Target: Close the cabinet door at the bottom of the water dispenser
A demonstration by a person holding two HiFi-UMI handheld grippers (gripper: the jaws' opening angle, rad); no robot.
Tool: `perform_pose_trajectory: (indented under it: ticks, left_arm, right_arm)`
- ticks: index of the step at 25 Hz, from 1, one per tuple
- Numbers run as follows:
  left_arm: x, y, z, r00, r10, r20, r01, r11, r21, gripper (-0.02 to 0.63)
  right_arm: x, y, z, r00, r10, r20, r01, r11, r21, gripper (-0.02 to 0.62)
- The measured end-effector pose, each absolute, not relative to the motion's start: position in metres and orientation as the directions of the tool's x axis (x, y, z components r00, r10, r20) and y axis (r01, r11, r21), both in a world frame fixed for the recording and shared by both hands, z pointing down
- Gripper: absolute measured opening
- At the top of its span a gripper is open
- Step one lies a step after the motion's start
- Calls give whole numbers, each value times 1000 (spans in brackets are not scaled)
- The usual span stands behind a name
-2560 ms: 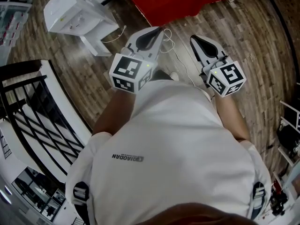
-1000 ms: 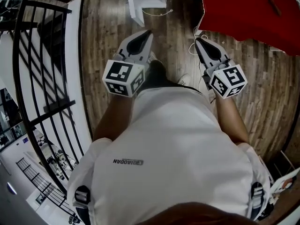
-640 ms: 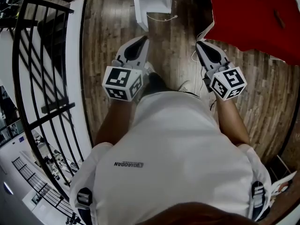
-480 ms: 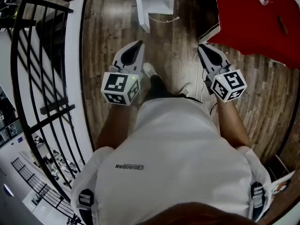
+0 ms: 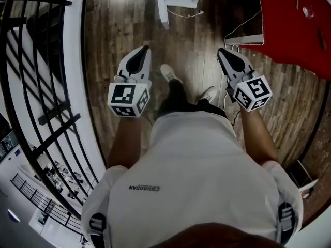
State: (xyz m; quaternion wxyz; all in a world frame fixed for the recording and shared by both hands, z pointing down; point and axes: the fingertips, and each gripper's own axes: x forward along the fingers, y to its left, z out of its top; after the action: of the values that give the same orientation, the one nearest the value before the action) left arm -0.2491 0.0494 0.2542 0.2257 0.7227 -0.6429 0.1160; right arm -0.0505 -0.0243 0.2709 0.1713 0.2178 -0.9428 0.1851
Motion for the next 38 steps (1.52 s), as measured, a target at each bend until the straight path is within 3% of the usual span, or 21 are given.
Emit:
perform_pose_trajectory:
  ticks: [10, 30, 38]
  left_arm:
    - [-314, 21, 311, 109, -871, 479, -979, -9, 206, -5]
    - [-308, -79, 449, -61, -823, 565, -959, 206, 197, -4]
    - [-315, -97, 532, -52, -846, 530, -966, 177, 187, -5]
  right_arm:
    - [-112, -66, 295, -837, -355, 416, -471, 855, -218, 23]
    - [-181, -179, 455, -887, -173, 428, -317, 902, -294, 23]
    - [-213, -187, 525, -913, -136, 385, -236, 946, -224, 25]
